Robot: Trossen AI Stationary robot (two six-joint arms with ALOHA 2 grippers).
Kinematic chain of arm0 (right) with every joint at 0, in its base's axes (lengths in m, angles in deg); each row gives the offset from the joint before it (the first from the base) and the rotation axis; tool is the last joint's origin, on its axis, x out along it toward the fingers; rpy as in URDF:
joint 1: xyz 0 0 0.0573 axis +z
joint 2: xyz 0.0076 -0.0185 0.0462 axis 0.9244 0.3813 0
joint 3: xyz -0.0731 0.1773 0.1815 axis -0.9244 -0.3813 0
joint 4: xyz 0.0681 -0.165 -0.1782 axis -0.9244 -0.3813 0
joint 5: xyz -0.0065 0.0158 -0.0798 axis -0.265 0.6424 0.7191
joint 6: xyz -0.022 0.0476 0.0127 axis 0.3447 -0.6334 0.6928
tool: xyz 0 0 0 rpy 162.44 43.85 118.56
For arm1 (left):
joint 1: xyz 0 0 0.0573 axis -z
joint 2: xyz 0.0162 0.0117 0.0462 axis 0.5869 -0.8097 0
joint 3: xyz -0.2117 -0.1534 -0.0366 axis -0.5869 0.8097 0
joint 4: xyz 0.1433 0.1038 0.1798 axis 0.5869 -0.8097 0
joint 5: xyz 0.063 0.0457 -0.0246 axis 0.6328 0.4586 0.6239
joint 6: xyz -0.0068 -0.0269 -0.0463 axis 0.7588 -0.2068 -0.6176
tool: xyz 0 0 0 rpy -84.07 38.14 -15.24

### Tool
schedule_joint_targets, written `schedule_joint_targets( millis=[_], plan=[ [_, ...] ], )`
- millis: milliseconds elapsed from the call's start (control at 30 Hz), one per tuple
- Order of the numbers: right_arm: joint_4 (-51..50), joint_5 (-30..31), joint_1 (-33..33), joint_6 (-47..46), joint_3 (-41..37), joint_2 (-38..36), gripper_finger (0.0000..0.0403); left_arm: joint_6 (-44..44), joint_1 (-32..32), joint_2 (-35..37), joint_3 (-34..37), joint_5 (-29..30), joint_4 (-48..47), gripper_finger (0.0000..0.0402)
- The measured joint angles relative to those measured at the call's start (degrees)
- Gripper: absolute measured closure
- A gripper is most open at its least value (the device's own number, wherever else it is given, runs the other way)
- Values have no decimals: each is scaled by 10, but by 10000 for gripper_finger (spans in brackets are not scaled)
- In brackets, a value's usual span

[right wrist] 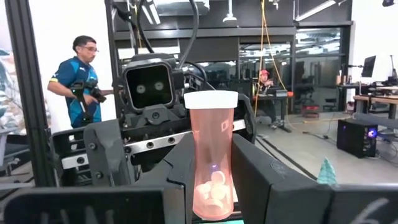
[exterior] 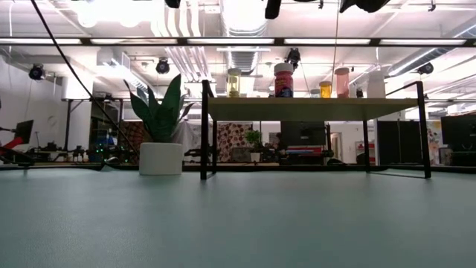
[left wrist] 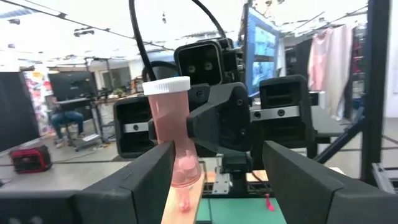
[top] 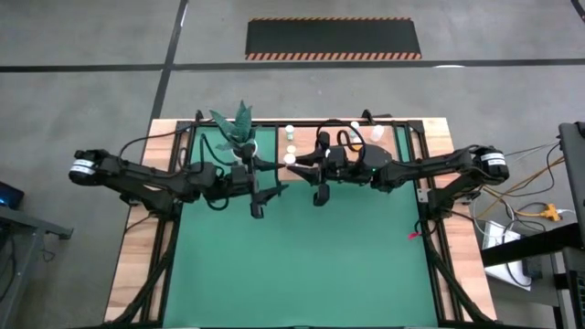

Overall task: Pick and place medicine bottles onto shelf by color
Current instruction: Put the light pink pill bottle on the shelf

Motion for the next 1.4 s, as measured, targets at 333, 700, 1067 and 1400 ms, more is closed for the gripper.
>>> schedule_joint_targets(
  millis=[333,700,1067,1400],
  plan=[
    [-1,-5,0,-5,-1,0,330,10,0,10,2,36,0,171],
    [-4,-14,2,-6,-1,3,330,24,-2,14,5,46,2,171],
    [6,-11,2,8,-1,3,330,43,-2,-49,-4,20,52,195],
    [-5,-10,1,19,0,1,329,40,-2,-34,0,20,42,310]
  ],
)
